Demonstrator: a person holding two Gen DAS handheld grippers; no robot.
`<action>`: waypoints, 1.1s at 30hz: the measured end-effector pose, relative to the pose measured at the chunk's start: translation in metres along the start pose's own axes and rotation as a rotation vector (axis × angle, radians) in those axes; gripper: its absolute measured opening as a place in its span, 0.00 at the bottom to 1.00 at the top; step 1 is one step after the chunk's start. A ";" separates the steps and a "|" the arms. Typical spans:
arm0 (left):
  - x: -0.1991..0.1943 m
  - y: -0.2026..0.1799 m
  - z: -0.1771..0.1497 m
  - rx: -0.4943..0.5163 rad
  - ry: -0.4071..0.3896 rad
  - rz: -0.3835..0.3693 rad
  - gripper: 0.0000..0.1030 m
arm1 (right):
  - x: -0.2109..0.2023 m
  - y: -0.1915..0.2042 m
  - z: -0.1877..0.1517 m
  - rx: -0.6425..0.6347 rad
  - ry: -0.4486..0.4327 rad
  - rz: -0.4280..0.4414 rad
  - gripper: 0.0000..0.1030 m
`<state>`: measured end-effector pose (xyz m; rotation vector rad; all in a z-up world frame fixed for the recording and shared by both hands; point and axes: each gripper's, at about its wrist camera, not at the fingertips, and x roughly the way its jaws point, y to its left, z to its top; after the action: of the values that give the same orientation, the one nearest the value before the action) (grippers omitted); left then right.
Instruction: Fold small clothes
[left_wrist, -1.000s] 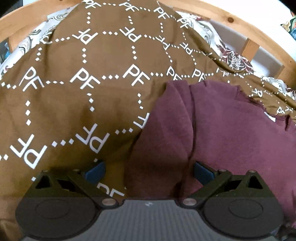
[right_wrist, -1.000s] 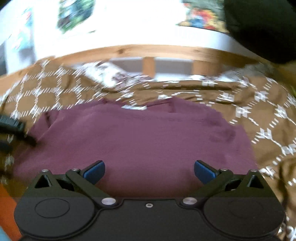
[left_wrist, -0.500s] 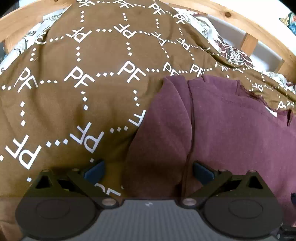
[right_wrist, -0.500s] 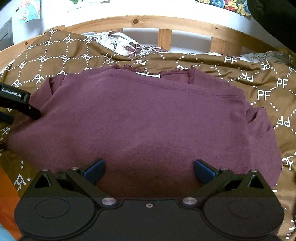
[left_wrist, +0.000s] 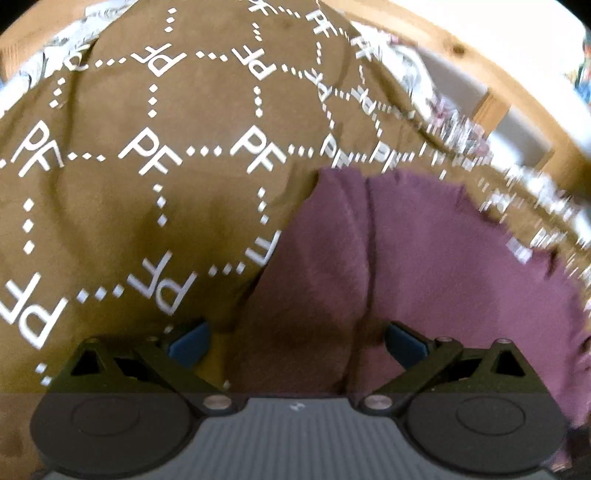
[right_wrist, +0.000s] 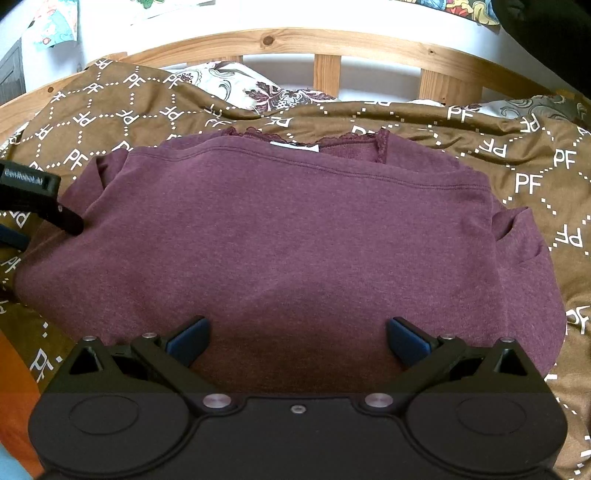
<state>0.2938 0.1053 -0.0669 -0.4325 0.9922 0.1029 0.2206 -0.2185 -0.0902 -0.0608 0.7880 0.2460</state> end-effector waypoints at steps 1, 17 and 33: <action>-0.001 0.005 0.004 -0.027 -0.005 -0.027 0.99 | 0.000 0.000 0.000 0.000 0.000 0.000 1.00; 0.014 0.001 0.005 0.030 0.133 -0.133 0.99 | 0.001 -0.001 -0.001 0.004 0.002 0.004 1.00; -0.013 -0.026 -0.010 0.178 0.020 -0.079 0.22 | -0.001 -0.002 0.000 0.001 0.009 0.005 1.00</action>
<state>0.2855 0.0790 -0.0527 -0.3091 0.9939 -0.0611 0.2207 -0.2206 -0.0894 -0.0588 0.7977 0.2506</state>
